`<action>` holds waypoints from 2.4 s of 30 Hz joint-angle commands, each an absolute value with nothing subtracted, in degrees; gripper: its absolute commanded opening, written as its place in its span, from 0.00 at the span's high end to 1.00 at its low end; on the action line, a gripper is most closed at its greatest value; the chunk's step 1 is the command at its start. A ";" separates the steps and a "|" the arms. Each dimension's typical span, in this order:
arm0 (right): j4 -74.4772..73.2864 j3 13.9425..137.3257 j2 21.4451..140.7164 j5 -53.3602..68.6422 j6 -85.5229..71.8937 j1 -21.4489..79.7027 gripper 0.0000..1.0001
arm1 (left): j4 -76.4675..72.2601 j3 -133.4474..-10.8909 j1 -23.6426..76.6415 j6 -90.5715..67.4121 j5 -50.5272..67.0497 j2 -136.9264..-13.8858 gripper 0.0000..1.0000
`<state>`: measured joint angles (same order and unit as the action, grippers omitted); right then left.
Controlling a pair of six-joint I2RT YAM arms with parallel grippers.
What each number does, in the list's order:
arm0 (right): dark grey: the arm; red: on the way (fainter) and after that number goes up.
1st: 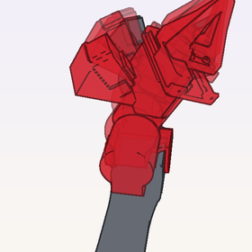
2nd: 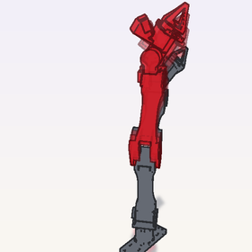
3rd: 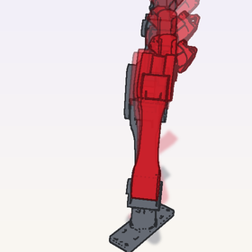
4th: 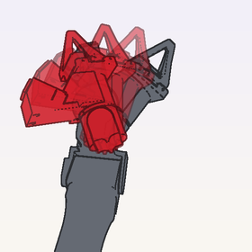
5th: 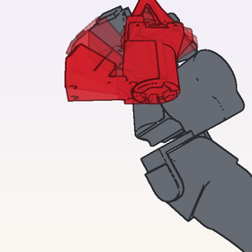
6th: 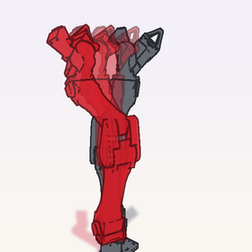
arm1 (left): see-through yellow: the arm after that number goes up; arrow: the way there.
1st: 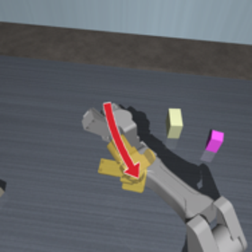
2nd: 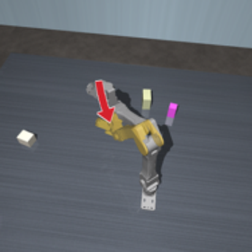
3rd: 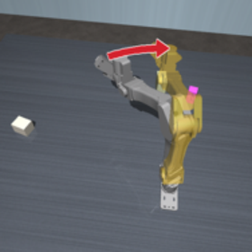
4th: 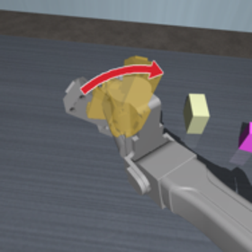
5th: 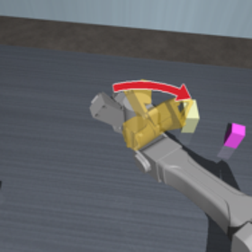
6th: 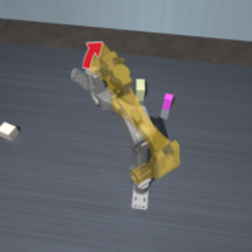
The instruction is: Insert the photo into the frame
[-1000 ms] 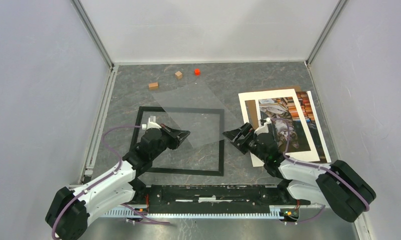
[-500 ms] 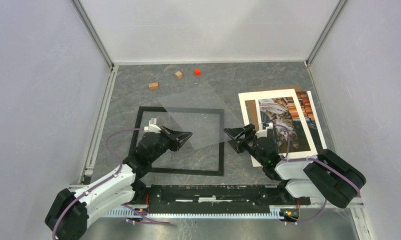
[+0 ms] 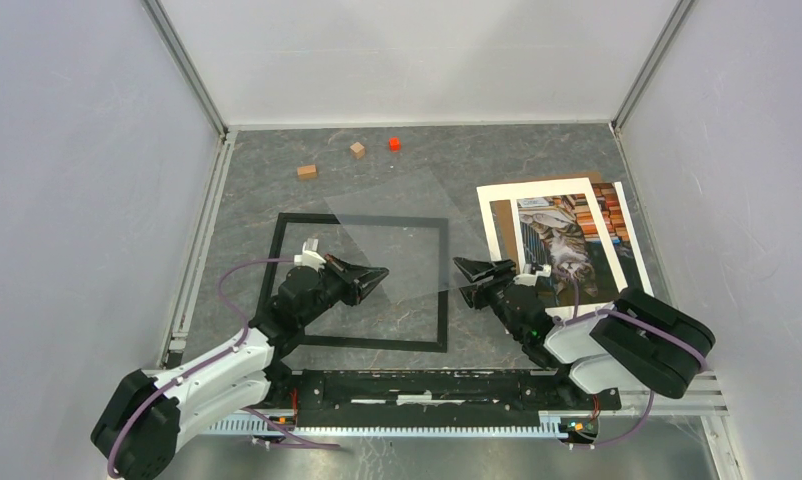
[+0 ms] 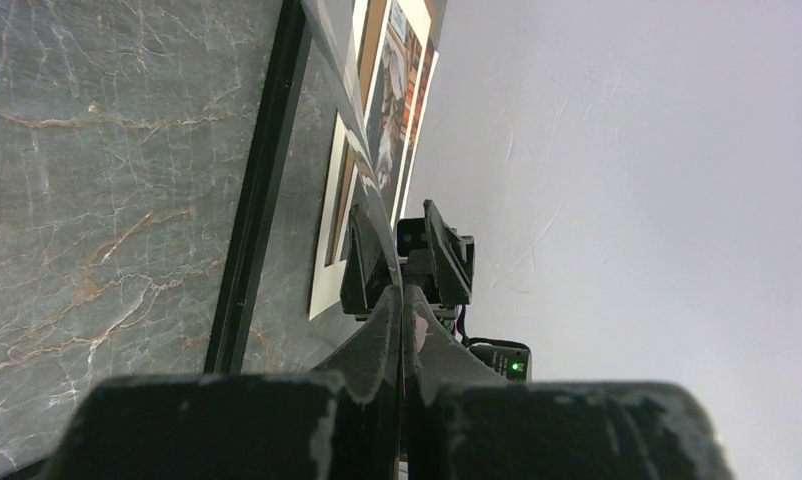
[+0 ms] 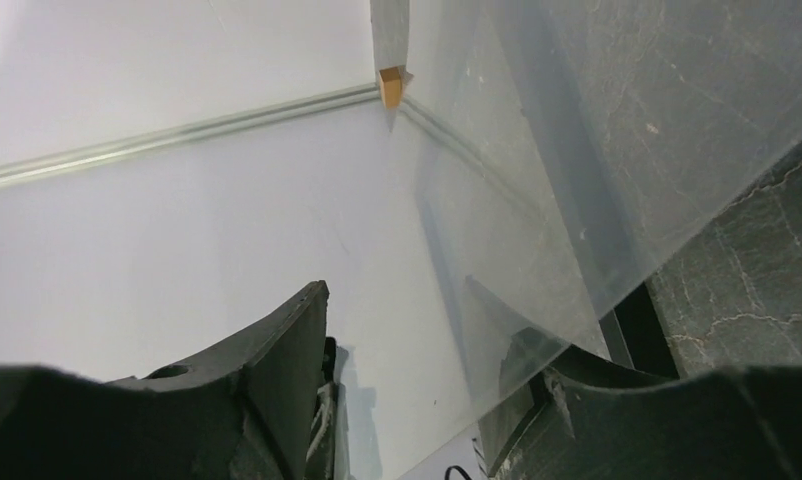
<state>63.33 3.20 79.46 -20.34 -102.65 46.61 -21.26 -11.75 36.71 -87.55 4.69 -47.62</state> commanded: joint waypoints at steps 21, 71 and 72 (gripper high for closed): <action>44.41 7.67 66.47 -19.85 -71.74 41.35 0.92 | 15.43 -25.13 36.58 -63.03 10.66 -32.51 0.00; 53.74 53.13 101.26 33.98 -75.11 42.03 1.00 | 45.68 -85.58 36.57 -25.61 7.22 -41.12 0.00; 55.94 50.36 102.50 34.61 -75.34 40.63 1.00 | 45.85 -85.86 36.58 -24.60 6.60 -41.77 0.00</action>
<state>43.22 58.54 97.08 29.87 -68.10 45.12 46.44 -85.62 36.71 -30.37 9.52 -39.48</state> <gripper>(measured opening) 0.007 0.996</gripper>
